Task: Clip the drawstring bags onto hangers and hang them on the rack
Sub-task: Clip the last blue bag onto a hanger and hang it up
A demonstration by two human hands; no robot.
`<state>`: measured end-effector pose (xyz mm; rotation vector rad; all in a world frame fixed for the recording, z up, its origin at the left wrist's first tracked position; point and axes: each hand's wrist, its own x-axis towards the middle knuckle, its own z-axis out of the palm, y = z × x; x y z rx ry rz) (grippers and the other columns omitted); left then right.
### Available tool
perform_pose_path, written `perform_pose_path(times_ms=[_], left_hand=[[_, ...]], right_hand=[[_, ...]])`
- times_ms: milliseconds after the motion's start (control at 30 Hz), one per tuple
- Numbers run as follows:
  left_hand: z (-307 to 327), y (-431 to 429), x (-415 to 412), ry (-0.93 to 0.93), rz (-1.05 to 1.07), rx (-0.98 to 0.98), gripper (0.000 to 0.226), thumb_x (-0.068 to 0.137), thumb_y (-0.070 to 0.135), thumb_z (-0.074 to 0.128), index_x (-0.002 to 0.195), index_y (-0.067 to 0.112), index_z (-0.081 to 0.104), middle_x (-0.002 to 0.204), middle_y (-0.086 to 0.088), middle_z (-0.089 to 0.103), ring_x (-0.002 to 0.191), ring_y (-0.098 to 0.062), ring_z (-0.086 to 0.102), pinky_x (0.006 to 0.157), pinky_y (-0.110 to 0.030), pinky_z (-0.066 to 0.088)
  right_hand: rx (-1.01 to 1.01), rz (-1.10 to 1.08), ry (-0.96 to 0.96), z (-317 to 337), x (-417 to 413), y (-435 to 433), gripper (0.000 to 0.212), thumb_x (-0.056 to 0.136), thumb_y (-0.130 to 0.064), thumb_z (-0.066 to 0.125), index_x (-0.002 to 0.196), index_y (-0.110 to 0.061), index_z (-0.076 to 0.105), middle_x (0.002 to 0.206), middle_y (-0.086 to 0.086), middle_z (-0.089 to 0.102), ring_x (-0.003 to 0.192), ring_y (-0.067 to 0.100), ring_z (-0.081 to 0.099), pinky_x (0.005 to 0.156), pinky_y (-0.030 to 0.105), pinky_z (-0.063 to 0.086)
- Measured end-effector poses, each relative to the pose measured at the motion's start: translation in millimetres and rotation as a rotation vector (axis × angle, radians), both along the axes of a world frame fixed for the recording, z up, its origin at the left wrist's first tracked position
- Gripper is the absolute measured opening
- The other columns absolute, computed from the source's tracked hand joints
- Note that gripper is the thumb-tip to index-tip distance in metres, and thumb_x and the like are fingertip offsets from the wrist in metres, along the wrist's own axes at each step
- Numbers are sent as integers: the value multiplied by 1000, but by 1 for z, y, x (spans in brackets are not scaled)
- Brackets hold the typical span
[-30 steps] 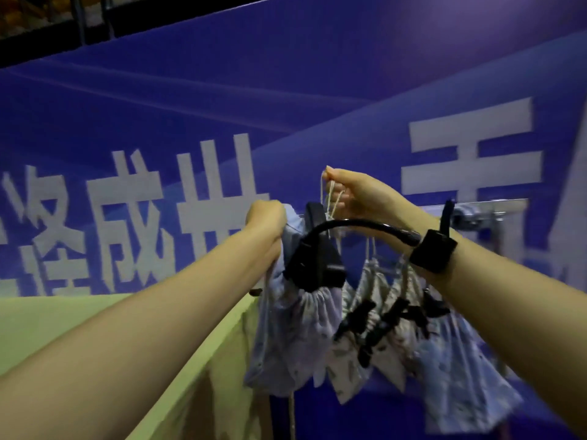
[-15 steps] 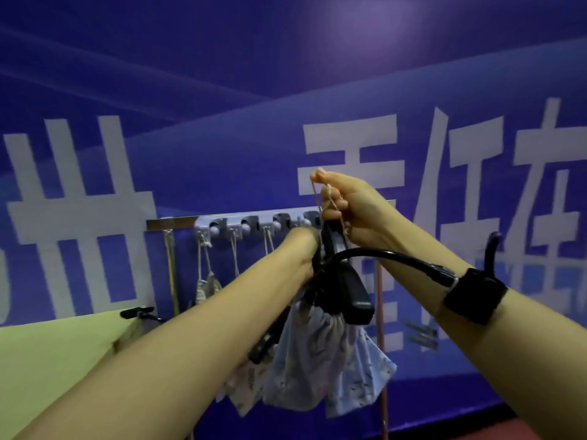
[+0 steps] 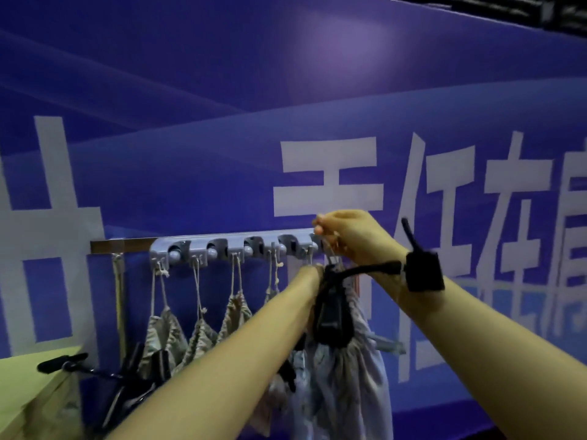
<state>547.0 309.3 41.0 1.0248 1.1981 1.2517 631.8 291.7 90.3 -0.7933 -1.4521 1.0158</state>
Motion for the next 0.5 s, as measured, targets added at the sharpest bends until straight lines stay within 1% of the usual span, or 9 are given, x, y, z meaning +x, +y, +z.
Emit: perform_pose_path(times_ms=[100, 133, 167, 200, 233, 333, 367, 433, 500], left_hand=[[-21, 22, 6, -98, -70, 20, 8, 88, 13, 51, 91, 12, 57, 116, -21, 62, 103, -30, 62, 88, -36, 54], [-27, 32, 9, -139, -73, 24, 12, 92, 12, 46, 96, 11, 58, 106, -17, 65, 94, -30, 67, 77, -27, 57], [-34, 43, 11, -160, -56, 21, 18, 97, 11, 39, 95, 9, 56, 87, -11, 64, 73, -25, 68, 55, -20, 55], [-39, 57, 12, -157, -39, 21, 21, 99, 13, 34, 93, 7, 54, 73, -9, 59, 56, -20, 61, 40, -16, 47], [-41, 65, 14, -131, -28, 13, 23, 98, 14, 33, 96, 5, 54, 69, -10, 57, 51, -19, 57, 38, -16, 43], [-51, 102, 18, -119, -32, 26, 37, 92, 18, 38, 121, 2, 54, 81, -15, 62, 67, -26, 59, 58, -28, 49], [-53, 112, 18, -119, -27, 23, 34, 92, 18, 38, 118, 4, 55, 82, -16, 61, 69, -26, 58, 61, -30, 49], [-53, 125, 17, -109, 12, 49, 22, 94, 18, 37, 91, 10, 57, 77, -13, 54, 70, -24, 52, 64, -31, 44], [-57, 142, 15, -74, 57, 64, 24, 95, 18, 36, 77, 14, 52, 75, -11, 51, 74, -23, 49, 69, -32, 40]], right_hand=[[-8, -140, -191, -10, 9, 17, 20, 91, -15, 59, 74, -10, 67, 55, -4, 59, 42, 2, 45, 43, 11, 37], [-25, -160, -211, -11, 13, 24, 19, 90, -16, 60, 75, -9, 68, 59, -2, 59, 43, 2, 45, 46, 13, 36], [-47, -172, -222, -13, 17, 32, 18, 90, -16, 61, 77, -6, 69, 61, 1, 58, 42, 3, 44, 48, 15, 35], [-70, -177, -226, -14, 20, 39, 17, 89, -14, 61, 81, -2, 70, 64, 4, 58, 44, 5, 43, 48, 18, 33], [-97, -183, -231, -14, 23, 47, 17, 89, -12, 61, 87, 1, 70, 66, 7, 57, 47, 7, 42, 48, 19, 33], [-149, -170, -250, -17, 28, 73, 14, 92, -7, 56, 92, -1, 68, 68, 6, 60, 50, 8, 44, 44, 18, 34], [-152, -159, -259, -18, 29, 83, 14, 92, -6, 54, 91, -3, 67, 68, 4, 60, 47, 6, 43, 41, 16, 33], [-138, -150, -274, -18, 27, 99, 15, 94, -6, 51, 88, -8, 65, 68, 2, 62, 41, 2, 44, 38, 14, 31], [-104, -173, -309, -19, 25, 113, 15, 94, -8, 51, 89, -10, 64, 71, 0, 64, 41, 1, 46, 40, 15, 31]])
